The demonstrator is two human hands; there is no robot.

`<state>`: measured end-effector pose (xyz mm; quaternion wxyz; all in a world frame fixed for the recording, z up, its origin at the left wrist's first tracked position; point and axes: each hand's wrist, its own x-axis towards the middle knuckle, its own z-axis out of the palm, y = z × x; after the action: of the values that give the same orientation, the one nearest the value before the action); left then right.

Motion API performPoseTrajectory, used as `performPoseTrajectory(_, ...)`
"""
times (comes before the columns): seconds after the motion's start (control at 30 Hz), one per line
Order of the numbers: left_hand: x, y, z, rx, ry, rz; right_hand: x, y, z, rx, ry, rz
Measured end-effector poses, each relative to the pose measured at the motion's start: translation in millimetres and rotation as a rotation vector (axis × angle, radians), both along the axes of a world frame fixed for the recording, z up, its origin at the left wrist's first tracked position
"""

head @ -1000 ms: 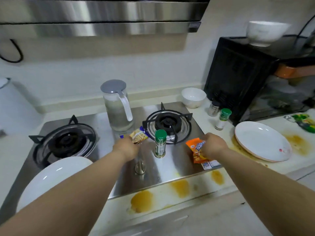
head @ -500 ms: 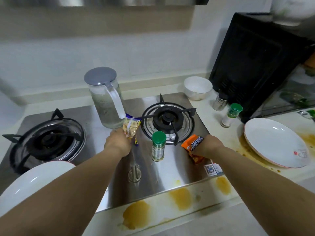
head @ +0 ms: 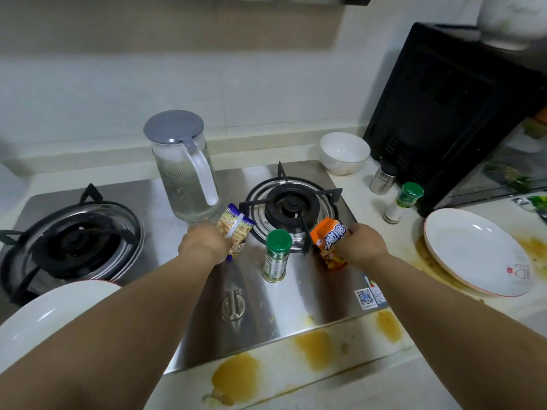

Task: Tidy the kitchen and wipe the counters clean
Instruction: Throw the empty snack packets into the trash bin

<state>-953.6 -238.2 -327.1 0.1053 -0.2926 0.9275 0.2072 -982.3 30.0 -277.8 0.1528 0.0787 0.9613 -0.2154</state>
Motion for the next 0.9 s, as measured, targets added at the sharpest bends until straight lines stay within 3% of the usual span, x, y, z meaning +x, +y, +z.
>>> performPoseTrajectory(0.43, 19, 1, 43, 0.014, -0.034, -0.027, 12, 2, 19, 0.049, 0.083, 0.103)
performPoseTrajectory(0.73, 102, 25, 95, 0.058, 0.075, 0.132, 35, 14, 55, 0.015, 0.237, 0.129)
performPoseTrajectory(0.9, 165, 69, 97, 0.006, 0.201, 0.312, 67, 41, 56, -0.058, 0.149, 0.296)
